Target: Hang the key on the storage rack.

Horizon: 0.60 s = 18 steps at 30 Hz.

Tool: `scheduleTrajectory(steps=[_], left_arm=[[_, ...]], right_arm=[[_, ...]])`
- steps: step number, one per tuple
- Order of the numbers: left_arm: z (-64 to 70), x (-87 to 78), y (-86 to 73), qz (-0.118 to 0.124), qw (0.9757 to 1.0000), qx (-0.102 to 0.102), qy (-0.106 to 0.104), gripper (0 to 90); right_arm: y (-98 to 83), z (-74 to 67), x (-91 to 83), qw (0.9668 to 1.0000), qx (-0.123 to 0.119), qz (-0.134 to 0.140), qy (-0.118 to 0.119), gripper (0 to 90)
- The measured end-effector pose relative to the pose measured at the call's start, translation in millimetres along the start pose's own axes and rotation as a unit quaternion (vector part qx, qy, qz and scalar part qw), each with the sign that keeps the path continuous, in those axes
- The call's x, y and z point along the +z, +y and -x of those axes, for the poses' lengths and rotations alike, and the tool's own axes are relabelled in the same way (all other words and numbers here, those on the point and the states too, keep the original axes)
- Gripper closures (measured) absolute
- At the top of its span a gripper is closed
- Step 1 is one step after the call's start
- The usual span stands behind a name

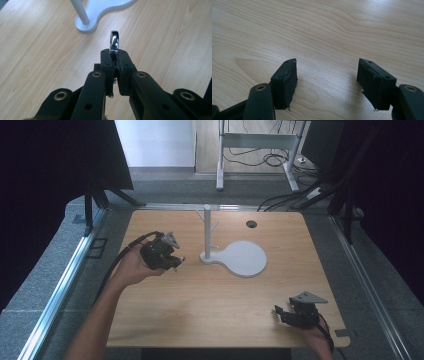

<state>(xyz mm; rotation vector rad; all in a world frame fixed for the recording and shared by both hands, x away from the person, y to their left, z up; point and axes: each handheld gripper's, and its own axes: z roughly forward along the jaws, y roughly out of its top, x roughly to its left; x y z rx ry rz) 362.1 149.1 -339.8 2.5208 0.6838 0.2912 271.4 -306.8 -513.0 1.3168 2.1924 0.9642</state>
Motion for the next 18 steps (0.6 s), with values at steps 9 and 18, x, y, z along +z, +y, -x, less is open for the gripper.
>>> scheduleTrajectory(steps=[9,18], left_arm=[[-13.1,2.8,4.4,-0.007,0.9998,-0.014,0.008,85.6],[-27.6,8.3,8.2,-0.013,0.9994,-0.031,0.004,85.6]], right_arm=[[0.3,0.0,-0.3,1.0000,0.000,0.000,0.001,33.1],[1.4,-0.8,-2.1,1.0000,0.003,0.003,0.000,33.0]])
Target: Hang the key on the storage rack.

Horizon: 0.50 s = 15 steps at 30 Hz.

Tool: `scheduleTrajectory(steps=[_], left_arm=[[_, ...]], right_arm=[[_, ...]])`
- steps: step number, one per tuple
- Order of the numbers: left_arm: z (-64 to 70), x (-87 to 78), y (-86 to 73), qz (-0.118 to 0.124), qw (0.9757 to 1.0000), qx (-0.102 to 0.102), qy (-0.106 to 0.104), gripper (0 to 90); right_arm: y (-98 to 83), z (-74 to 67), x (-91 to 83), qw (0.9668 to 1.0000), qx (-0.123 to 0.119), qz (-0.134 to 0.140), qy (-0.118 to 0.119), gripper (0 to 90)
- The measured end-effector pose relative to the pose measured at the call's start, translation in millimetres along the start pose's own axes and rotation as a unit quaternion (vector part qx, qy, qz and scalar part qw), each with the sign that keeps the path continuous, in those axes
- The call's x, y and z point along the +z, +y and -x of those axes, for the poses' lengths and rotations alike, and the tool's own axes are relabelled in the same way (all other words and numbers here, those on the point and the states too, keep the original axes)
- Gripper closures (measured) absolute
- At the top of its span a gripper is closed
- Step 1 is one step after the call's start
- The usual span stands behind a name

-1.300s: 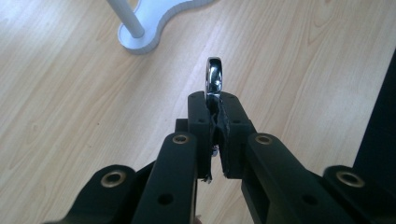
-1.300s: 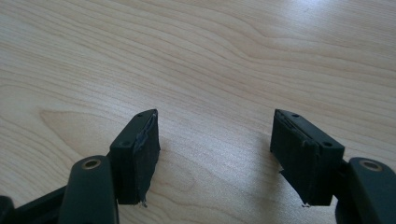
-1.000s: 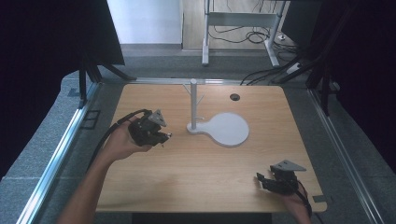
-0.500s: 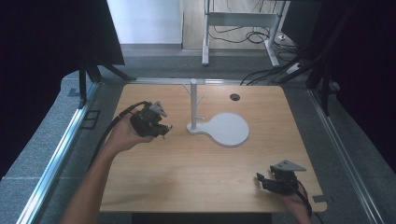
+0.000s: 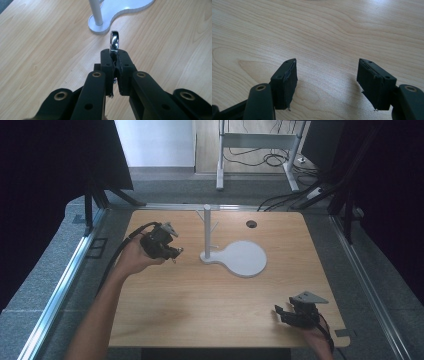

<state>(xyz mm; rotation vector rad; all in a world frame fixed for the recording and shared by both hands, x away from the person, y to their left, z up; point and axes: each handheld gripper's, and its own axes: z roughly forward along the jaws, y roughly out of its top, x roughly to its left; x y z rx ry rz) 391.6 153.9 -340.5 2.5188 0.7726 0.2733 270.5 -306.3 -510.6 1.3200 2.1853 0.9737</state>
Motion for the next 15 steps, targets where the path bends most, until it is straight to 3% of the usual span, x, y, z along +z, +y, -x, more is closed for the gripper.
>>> scheduleTrajectory(steps=[11,15], left_arm=[[-18.6,-4.0,13.1,-0.006,0.9999,0.006,0.007,85.6],[-27.5,-6.5,22.0,0.005,0.9999,0.000,0.013,85.6]], right_arm=[[1.8,-8.0,-4.5,1.0000,0.001,0.007,-0.003,33.1],[1.4,-10.8,-7.4,1.0000,-0.001,0.007,-0.003,33.0]])
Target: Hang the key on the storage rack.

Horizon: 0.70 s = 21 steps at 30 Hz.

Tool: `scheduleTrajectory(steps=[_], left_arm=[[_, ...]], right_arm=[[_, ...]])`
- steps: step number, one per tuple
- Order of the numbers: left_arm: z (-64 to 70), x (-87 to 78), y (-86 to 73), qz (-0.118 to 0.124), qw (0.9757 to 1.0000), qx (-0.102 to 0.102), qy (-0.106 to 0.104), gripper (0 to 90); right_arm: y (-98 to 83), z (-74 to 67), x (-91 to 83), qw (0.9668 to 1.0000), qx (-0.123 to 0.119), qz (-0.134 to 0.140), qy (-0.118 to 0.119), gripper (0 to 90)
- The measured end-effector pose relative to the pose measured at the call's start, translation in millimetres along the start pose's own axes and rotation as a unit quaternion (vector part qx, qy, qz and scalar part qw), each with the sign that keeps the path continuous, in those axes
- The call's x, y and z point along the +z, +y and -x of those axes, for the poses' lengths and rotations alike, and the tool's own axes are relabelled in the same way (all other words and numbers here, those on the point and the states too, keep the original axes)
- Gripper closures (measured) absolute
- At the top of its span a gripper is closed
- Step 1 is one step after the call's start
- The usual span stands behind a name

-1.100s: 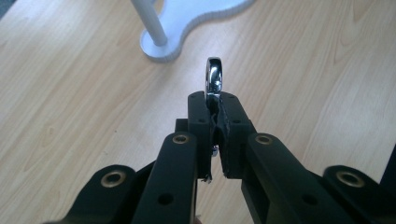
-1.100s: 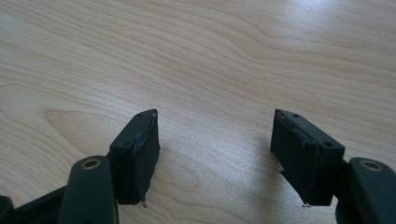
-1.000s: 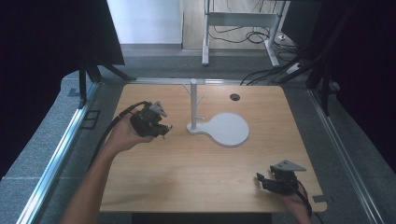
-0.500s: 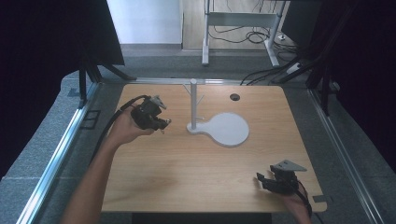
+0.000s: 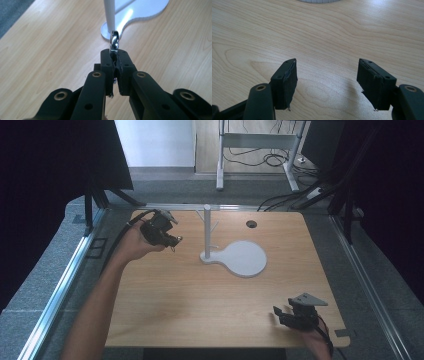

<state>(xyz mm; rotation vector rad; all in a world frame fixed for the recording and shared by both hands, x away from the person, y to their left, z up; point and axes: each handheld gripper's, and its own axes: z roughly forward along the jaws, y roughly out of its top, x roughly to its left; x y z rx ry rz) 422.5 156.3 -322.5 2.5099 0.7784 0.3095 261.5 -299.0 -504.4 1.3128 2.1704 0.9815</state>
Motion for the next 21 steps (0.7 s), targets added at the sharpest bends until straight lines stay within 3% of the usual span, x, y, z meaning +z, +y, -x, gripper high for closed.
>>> scheduleTrajectory(steps=[13,21], left_arm=[[-19.9,0.7,29.6,0.004,0.9999,-0.006,0.008,85.6],[-24.7,7.5,42.5,0.002,0.9997,-0.012,0.020,85.7]], right_arm=[[2.6,0.2,0.9,1.0000,0.002,0.003,-0.002,33.2],[1.9,1.3,1.0,1.0000,0.005,0.000,-0.001,33.2]])
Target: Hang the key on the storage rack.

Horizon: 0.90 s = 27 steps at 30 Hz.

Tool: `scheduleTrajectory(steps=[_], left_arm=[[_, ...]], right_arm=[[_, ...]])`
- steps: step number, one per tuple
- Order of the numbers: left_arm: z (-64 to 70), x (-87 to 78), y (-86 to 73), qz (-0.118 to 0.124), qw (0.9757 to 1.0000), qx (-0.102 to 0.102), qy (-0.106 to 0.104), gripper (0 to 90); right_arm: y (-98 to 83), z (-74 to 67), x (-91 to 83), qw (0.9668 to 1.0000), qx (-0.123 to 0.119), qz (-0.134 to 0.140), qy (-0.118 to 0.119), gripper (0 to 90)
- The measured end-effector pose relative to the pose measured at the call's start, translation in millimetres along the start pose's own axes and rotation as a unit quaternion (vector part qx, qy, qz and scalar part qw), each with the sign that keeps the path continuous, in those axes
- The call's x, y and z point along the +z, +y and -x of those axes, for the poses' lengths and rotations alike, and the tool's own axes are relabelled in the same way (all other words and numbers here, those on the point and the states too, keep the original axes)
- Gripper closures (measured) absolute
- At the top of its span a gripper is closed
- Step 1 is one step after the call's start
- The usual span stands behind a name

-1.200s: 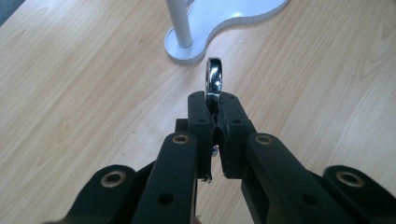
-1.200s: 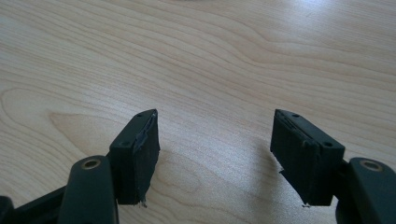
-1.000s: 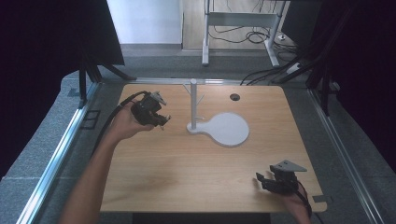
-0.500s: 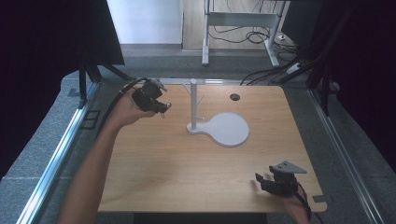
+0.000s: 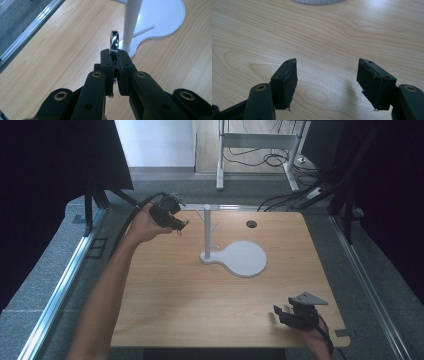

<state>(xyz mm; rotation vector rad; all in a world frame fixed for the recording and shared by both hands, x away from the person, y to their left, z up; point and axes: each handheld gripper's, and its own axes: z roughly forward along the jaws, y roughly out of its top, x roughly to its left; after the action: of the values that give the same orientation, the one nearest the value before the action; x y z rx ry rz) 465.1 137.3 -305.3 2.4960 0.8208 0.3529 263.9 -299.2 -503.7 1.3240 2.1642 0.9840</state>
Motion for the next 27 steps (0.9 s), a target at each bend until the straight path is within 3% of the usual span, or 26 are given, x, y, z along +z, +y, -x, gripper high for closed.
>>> scheduleTrajectory(steps=[19,27], left_arm=[[-9.9,16.2,11.8,-0.002,0.9998,-0.020,0.003,85.6],[-20.9,21.2,14.3,0.001,0.9993,-0.036,0.007,85.6]], right_arm=[[-2.1,0.7,-1.4,1.0000,-0.001,-0.001,-0.001,33.1],[-1.0,-0.7,-1.3,1.0000,-0.001,0.002,-0.002,33.0]])
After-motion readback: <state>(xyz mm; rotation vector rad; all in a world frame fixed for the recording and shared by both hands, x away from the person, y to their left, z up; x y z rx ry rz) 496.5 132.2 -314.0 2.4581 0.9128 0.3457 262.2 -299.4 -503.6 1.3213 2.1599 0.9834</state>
